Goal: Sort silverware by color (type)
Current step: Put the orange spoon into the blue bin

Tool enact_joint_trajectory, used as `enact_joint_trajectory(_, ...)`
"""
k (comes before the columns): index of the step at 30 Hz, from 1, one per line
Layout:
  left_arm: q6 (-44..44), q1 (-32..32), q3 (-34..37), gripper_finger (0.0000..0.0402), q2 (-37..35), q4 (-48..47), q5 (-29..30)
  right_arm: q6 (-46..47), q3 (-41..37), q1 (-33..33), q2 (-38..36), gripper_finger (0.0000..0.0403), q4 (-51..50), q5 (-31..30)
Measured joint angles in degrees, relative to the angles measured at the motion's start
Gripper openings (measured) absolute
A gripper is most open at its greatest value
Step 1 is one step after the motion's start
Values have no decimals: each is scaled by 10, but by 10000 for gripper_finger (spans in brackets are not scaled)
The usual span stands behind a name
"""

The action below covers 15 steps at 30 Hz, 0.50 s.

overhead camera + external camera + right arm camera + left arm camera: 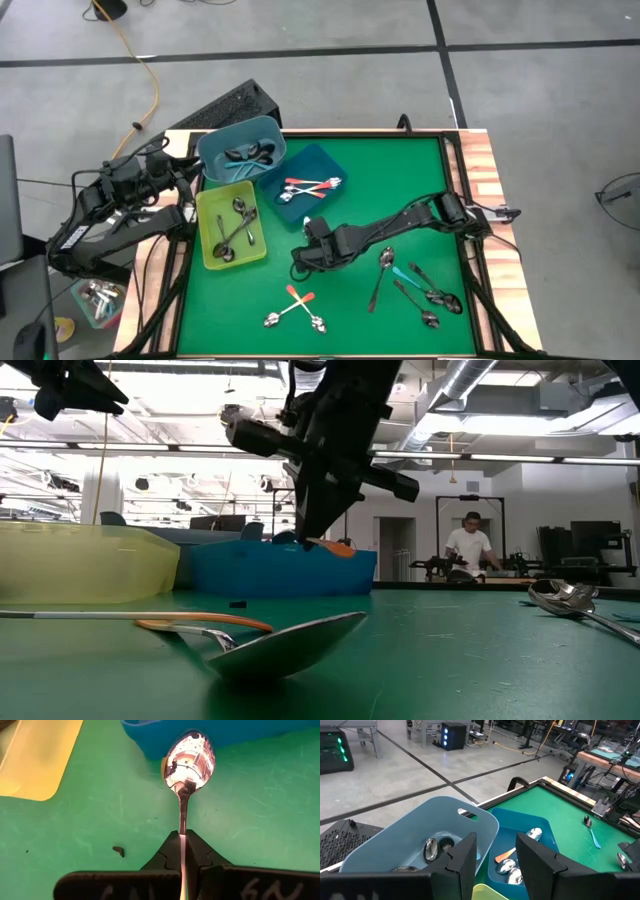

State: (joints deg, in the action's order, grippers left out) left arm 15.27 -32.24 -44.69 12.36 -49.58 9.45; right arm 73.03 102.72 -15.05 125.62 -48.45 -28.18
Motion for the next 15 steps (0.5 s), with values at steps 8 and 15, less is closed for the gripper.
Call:
enact_joint_trajectory(8, 0, 0, 0, 122, 0, 0, 0, 0, 0, -1, 0, 9, -5, -2)
enact_joint_trajectory(15, 0, 0, 0, 122, 0, 0, 0, 0, 0, -2, -8, 9, -16, -4)
